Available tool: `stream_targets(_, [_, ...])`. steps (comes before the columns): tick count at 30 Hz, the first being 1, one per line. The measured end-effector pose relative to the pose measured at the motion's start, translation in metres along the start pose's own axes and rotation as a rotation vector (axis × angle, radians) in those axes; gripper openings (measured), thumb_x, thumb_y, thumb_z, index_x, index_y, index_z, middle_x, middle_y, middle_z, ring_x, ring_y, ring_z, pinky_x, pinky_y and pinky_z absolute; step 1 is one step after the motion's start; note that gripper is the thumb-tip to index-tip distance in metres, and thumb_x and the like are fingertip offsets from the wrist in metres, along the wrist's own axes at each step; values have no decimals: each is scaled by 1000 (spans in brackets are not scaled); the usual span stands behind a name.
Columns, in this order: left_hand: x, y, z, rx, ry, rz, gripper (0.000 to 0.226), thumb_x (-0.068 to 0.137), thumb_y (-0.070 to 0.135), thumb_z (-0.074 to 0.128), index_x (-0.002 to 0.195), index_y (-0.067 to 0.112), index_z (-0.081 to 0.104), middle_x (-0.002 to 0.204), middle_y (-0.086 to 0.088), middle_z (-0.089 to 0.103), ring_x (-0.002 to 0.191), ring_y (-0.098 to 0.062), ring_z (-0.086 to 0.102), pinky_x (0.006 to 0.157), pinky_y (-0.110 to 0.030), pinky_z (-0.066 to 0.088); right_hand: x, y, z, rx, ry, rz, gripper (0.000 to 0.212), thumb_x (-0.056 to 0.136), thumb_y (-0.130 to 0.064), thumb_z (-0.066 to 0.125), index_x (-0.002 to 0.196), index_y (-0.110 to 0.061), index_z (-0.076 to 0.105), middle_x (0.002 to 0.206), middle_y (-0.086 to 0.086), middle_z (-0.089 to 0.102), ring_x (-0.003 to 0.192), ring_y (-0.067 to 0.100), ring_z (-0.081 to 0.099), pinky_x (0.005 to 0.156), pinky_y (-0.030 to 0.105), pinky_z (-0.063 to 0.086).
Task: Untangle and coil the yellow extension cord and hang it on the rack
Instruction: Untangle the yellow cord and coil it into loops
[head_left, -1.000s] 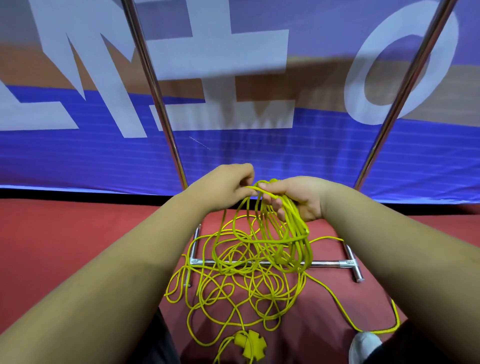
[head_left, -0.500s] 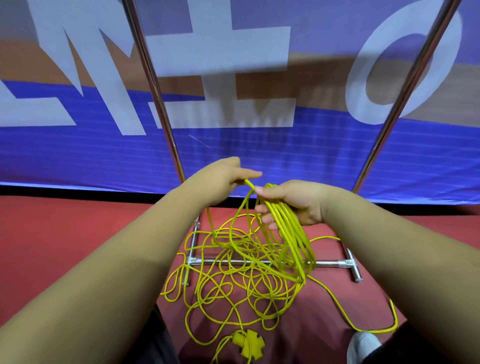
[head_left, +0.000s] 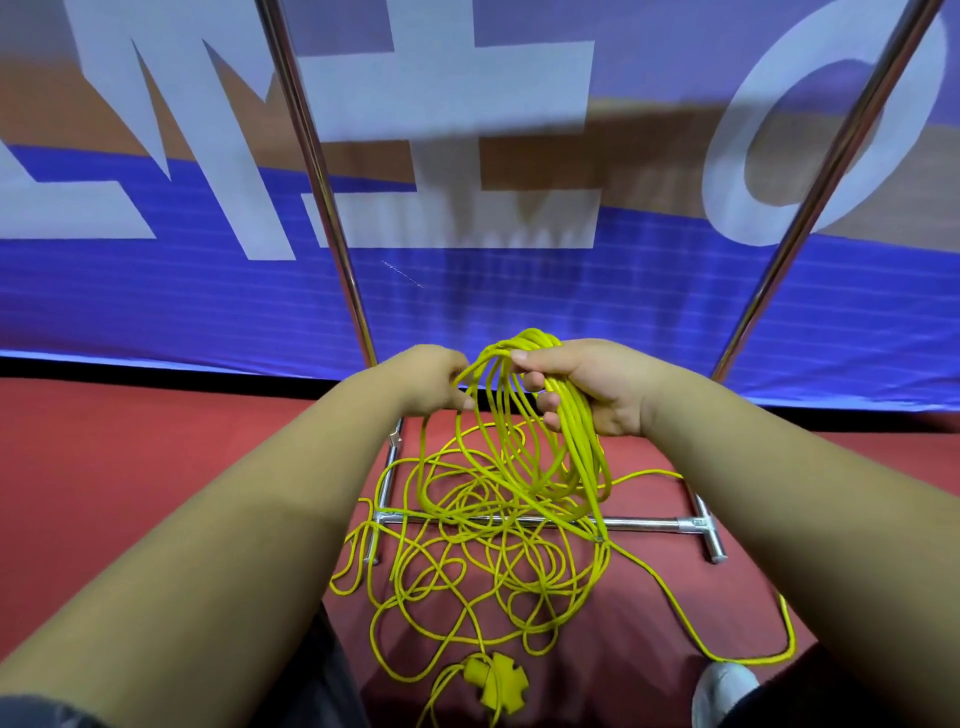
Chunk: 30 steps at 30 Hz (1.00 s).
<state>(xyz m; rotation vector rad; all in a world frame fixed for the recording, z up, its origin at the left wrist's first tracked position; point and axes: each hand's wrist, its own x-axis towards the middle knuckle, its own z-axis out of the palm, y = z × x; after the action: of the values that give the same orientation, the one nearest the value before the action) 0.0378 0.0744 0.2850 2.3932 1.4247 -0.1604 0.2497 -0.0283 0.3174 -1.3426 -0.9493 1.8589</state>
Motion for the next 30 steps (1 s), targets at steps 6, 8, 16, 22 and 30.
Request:
stream_targets(6, [-5, -7, 5, -85, -162, 65, 22, 94, 37, 75, 111, 25, 69, 87, 7, 71, 77, -13, 70, 84, -36, 58, -4, -2, -3, -65, 21, 43, 33, 102, -37, 65, 74, -20, 63, 66, -7, 57, 58, 6, 63, 57, 26, 57])
stream_targets(8, [-2, -3, 7, -8, -21, 92, 9, 98, 32, 68, 99, 23, 68, 84, 4, 68, 79, -19, 68, 80, -38, 57, -5, -3, -4, -45, 6, 54, 27, 101, -40, 65, 83, -20, 62, 69, -7, 57, 55, 6, 59, 61, 29, 59])
stream_targets(16, [5, 10, 6, 119, 217, 105, 15, 100, 29, 60, 113, 21, 61, 101, -8, 67, 95, -34, 65, 77, -45, 55, -8, -4, -4, -53, -11, 42, 31, 97, -42, 69, 83, -15, 66, 72, -2, 62, 58, 13, 62, 62, 34, 60])
stream_targets(22, [9, -8, 5, -33, 55, -7, 45, 83, 39, 85, 117, 20, 62, 101, 0, 65, 99, -24, 62, 78, -35, 48, -6, -6, -17, -35, 30, -17, 28, 100, -36, 67, 80, -18, 60, 67, -3, 52, 50, 9, 51, 47, 24, 45])
stream_targets(30, [5, -33, 9, -222, -57, -200, 34, 105, 41, 56, 89, 13, 64, 79, -2, 73, 63, -18, 65, 63, -29, 49, -16, -15, -20, 131, 46, -26, 31, 106, -41, 54, 82, -21, 51, 54, -10, 29, 35, 5, 23, 40, 21, 20])
